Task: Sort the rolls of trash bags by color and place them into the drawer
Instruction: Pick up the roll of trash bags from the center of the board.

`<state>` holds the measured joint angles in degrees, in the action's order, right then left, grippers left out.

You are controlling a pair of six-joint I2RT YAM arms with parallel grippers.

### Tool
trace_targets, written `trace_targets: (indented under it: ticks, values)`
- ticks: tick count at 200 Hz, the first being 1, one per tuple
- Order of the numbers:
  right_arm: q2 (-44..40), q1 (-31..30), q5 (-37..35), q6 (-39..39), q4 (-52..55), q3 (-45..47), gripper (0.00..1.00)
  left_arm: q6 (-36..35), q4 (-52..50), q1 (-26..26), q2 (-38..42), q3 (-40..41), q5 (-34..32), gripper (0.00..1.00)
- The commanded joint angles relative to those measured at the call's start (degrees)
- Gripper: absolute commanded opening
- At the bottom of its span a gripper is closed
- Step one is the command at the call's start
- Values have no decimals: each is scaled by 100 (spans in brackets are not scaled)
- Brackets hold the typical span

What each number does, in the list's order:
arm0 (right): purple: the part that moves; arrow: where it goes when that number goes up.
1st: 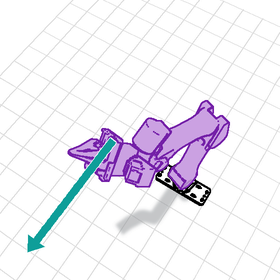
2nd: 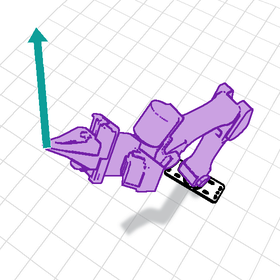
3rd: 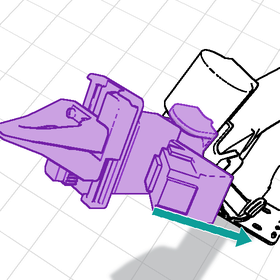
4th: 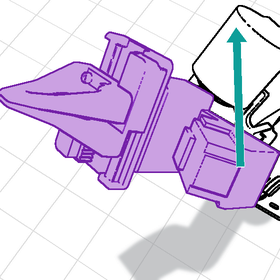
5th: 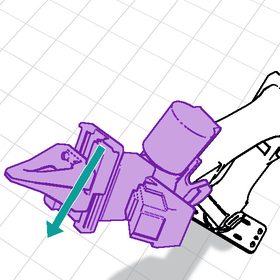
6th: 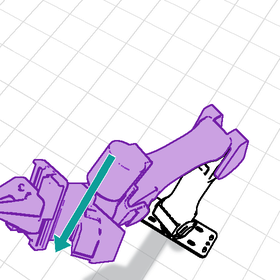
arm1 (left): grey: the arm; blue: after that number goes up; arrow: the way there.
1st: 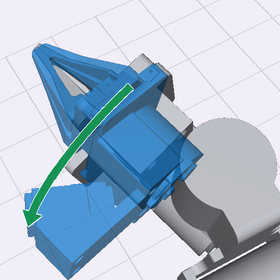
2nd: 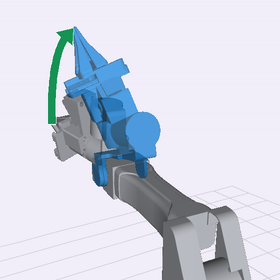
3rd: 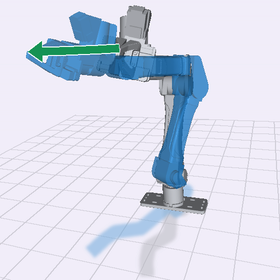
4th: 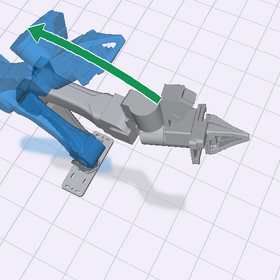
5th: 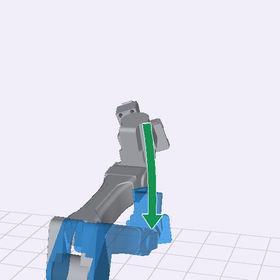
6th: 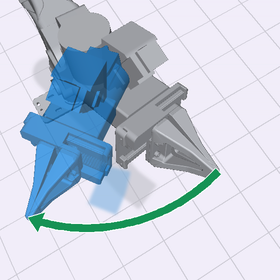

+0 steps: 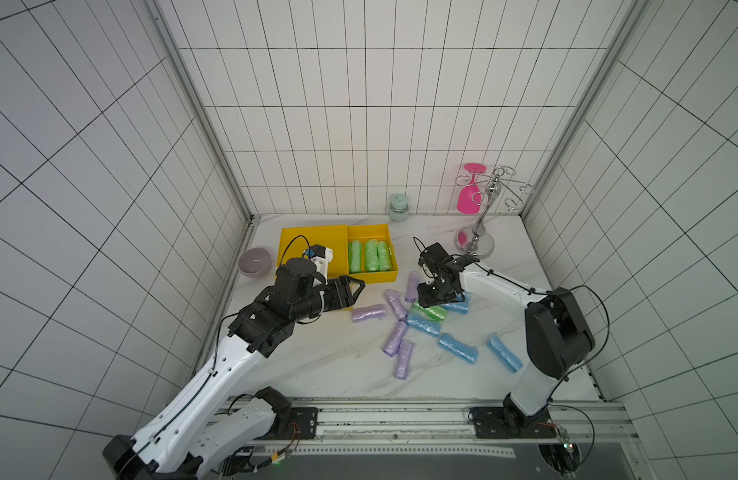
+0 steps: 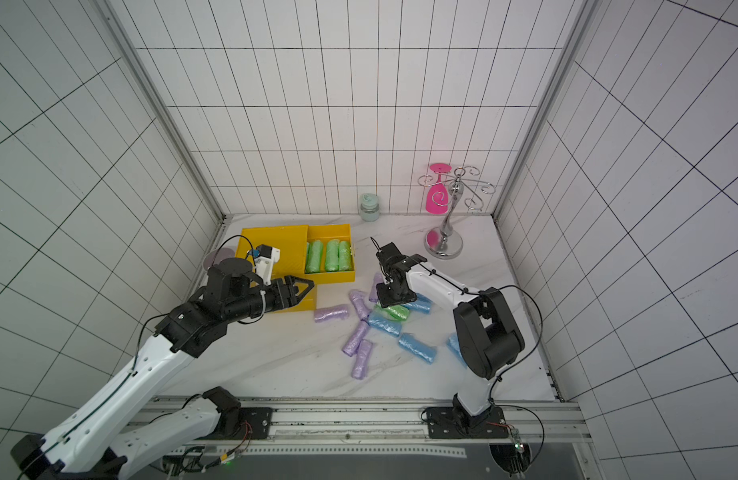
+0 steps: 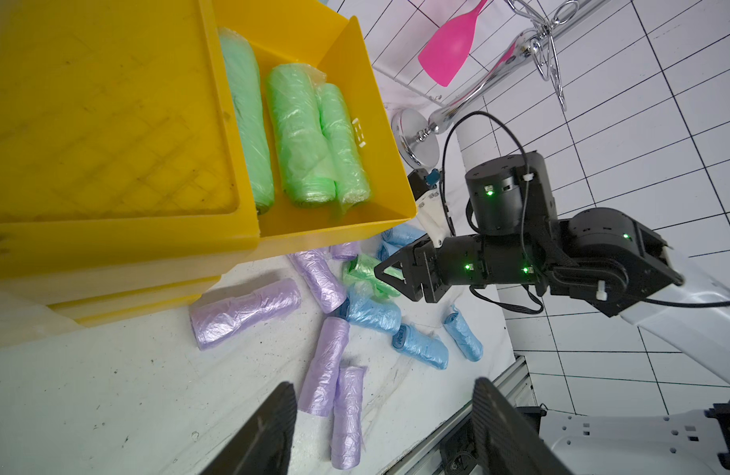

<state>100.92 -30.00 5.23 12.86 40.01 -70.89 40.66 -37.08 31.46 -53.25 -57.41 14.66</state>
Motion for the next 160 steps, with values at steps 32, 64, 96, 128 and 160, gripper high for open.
trace_targets:
  ticks: [32,64,96,128,160]
  values:
    - [298,29,-340,-410,-93,-112,51,-6,113,21,64,74,29,67]
    - [493,34,-297,-412,-119,-93,52,-15,116,18,51,76,11,68]
    - [605,14,-229,-348,-169,-22,52,-27,113,26,65,89,2,68]
    - [569,15,-269,-293,-171,74,49,-26,113,26,69,98,2,68]
    - [546,-19,-400,-197,-108,181,42,-15,123,25,75,68,10,68]
